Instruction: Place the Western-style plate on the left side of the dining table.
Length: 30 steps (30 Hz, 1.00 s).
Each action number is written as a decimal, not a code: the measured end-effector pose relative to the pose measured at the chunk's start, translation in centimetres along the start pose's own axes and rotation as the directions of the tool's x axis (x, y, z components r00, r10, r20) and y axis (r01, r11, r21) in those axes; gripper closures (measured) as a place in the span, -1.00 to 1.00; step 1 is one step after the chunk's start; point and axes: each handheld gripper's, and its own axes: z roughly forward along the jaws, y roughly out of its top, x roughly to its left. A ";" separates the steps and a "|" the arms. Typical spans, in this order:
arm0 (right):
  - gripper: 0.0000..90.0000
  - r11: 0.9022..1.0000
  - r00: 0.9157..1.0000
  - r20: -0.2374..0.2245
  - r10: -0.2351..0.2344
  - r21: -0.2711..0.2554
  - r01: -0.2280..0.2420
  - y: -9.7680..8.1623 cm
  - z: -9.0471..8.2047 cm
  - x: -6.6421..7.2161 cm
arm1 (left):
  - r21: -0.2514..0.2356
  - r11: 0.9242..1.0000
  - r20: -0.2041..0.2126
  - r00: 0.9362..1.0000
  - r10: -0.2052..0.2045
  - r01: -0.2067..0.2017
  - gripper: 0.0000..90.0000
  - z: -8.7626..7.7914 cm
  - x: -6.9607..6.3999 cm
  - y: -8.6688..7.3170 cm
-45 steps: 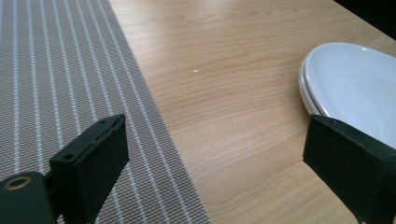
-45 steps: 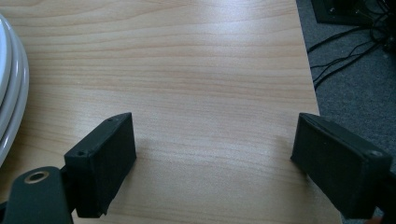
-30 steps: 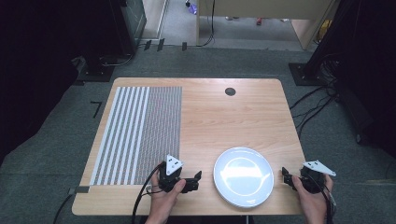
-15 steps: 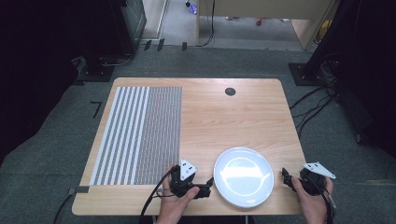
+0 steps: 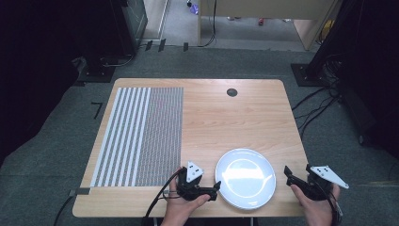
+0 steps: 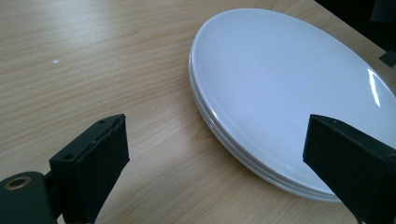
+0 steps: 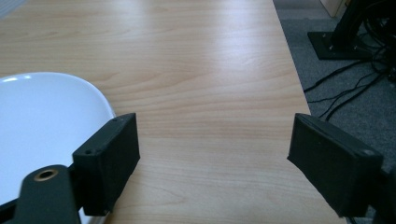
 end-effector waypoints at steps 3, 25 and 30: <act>-0.34 0.999 1.000 0.000 -0.011 -0.039 0.011 0.3 -0.5 0.8 | 0.005 1.000 0.006 1.000 -0.005 0.005 -0.80 0.2 0.0 -0.1; 0.82 0.971 0.929 -0.290 0.231 0.121 -0.204 -0.8 0.3 1.2 | 0.046 0.993 0.129 0.985 -0.113 0.108 0.19 1.4 1.0 -1.0; 0.81 0.965 0.923 -0.288 0.255 0.138 -0.223 -0.9 0.6 1.2 | 0.052 0.991 0.148 0.980 -0.132 0.126 0.26 1.4 1.1 -1.0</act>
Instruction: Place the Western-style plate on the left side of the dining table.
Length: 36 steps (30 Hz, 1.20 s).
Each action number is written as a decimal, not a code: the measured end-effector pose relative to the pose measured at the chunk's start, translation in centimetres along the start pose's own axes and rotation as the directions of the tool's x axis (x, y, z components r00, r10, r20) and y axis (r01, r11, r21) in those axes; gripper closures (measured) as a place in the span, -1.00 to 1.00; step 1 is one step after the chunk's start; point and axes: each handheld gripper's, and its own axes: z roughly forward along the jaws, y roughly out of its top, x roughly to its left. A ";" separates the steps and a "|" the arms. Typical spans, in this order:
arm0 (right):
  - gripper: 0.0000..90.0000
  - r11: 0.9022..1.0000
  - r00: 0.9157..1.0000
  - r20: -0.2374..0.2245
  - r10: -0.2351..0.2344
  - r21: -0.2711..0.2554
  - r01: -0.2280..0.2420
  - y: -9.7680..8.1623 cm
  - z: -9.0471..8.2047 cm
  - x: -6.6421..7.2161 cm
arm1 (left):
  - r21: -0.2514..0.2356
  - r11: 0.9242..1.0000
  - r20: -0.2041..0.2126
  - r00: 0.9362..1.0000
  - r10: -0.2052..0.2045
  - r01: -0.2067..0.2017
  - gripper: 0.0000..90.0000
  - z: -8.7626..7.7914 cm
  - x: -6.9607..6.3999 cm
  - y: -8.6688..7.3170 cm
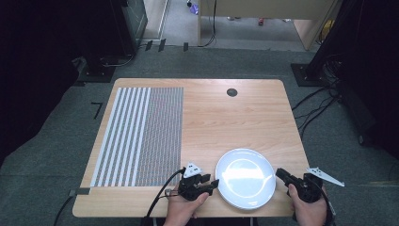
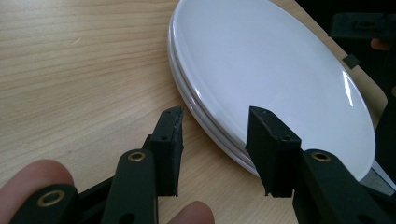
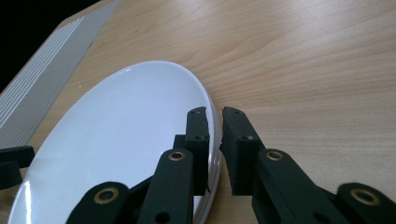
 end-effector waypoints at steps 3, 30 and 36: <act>0.82 1.000 1.000 0.000 0.004 0.016 -0.004 -0.2 0.3 0.0 | 0.010 1.000 0.019 1.000 -0.001 0.001 0.34 0.1 -0.1 0.0; 0.88 0.997 0.998 -0.043 0.055 0.058 -0.053 -0.4 1.2 -0.2 | 0.033 0.999 0.075 0.997 -0.023 0.020 0.43 0.1 0.4 0.2; 0.89 0.996 0.997 -0.048 0.063 0.059 -0.060 -0.4 1.3 -0.2 | 0.033 0.999 0.083 0.996 -0.016 0.013 0.44 -0.1 0.4 0.3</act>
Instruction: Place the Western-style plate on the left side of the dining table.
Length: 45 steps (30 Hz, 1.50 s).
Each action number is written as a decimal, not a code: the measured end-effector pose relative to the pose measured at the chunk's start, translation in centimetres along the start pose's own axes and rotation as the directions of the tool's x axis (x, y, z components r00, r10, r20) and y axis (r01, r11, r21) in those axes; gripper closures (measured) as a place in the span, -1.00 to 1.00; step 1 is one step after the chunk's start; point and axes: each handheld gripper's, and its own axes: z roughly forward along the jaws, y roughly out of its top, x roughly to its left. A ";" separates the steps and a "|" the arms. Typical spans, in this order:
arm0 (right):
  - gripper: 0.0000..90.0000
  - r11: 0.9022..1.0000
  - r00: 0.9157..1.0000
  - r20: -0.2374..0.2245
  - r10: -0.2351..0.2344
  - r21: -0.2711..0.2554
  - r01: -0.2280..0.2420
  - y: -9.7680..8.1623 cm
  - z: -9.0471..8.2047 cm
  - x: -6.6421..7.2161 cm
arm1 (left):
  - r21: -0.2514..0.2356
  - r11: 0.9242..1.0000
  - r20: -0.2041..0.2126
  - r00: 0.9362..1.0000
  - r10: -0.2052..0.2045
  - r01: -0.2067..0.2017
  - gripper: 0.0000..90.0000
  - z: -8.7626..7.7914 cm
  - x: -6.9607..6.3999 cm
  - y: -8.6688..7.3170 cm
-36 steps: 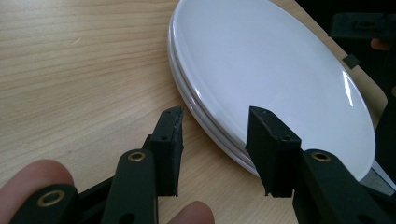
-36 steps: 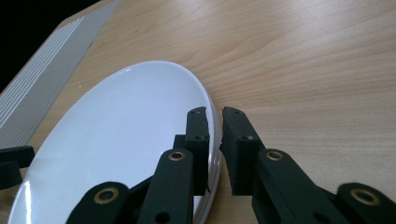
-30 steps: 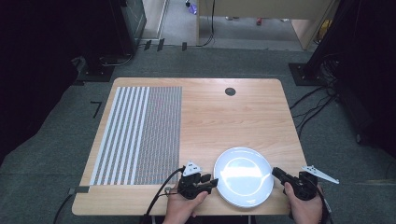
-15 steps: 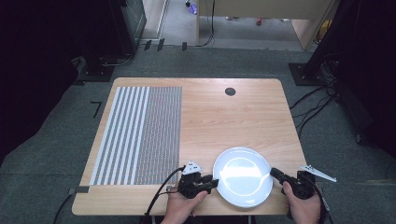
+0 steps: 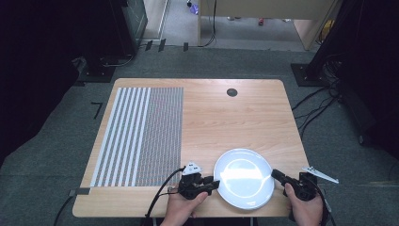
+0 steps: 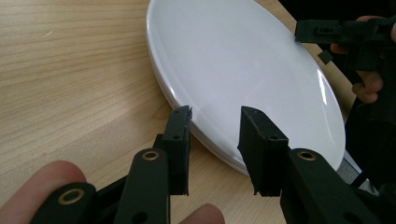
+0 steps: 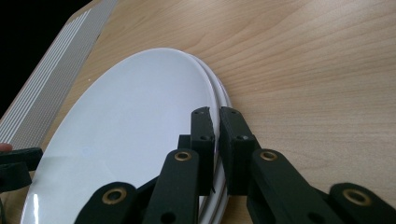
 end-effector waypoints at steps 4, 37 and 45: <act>0.90 1.000 1.000 -0.002 -0.001 0.003 0.001 0.0 0.0 0.0 | 0.001 1.000 0.011 1.000 -0.002 0.002 0.44 -0.1 0.0 0.0; 0.93 0.994 0.991 -0.088 0.105 0.035 -0.102 -0.1 0.3 -0.6 | 0.003 0.999 0.038 0.999 -0.037 0.037 0.30 -0.7 1.0 0.4; 0.92 0.995 0.989 -0.109 0.097 0.050 -0.092 -0.3 0.8 -0.3 | 0.020 0.999 0.028 0.999 -0.042 0.042 0.31 -0.9 1.4 0.2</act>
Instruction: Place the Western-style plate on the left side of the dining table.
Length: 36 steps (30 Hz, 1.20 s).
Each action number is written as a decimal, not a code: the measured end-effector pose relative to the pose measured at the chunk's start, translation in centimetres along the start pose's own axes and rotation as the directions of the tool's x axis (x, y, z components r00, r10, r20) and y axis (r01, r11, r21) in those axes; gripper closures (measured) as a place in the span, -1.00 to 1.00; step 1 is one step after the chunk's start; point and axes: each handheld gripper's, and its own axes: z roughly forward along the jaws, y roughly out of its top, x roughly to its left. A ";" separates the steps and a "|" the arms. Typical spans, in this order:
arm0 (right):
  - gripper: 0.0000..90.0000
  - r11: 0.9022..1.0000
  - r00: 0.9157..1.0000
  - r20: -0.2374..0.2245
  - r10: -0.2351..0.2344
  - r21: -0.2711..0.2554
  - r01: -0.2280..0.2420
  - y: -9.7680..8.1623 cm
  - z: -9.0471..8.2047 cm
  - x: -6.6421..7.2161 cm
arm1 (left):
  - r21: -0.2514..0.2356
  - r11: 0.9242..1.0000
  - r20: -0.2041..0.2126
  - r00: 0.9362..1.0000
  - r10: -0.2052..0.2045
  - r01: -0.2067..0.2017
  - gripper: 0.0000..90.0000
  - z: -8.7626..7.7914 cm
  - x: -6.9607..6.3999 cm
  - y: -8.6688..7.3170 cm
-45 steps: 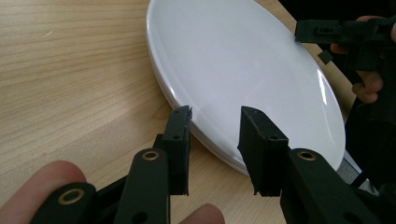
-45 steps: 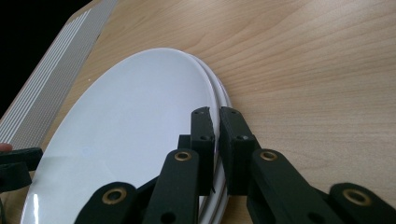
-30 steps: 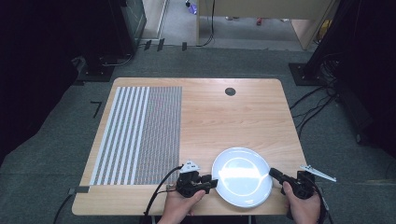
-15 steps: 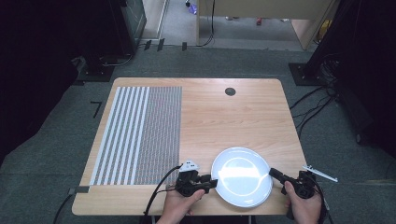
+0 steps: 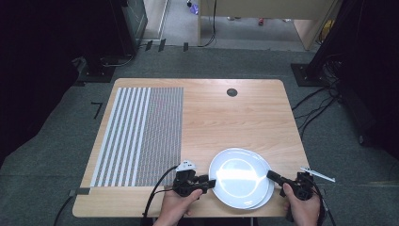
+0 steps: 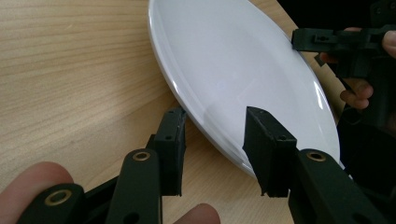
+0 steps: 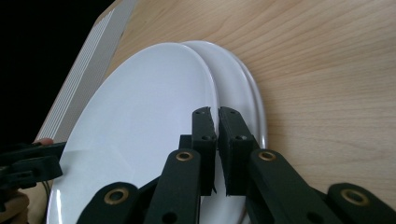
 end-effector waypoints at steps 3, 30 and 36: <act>0.91 1.000 1.000 -0.013 -0.008 0.011 0.008 -0.1 0.3 0.3 | 0.006 1.000 -0.003 1.000 0.003 -0.003 0.32 0.0 0.0 -0.1; 0.86 0.999 0.999 -0.028 -0.021 0.039 0.022 -0.5 1.5 1.3 | -0.008 0.996 0.023 0.996 -0.090 0.090 0.60 -1.5 1.7 -0.1; 0.90 0.999 1.000 -0.022 0.018 0.035 -0.017 -0.5 1.9 1.2 | -0.011 0.995 0.034 0.994 -0.102 0.103 0.62 -1.5 1.8 -0.2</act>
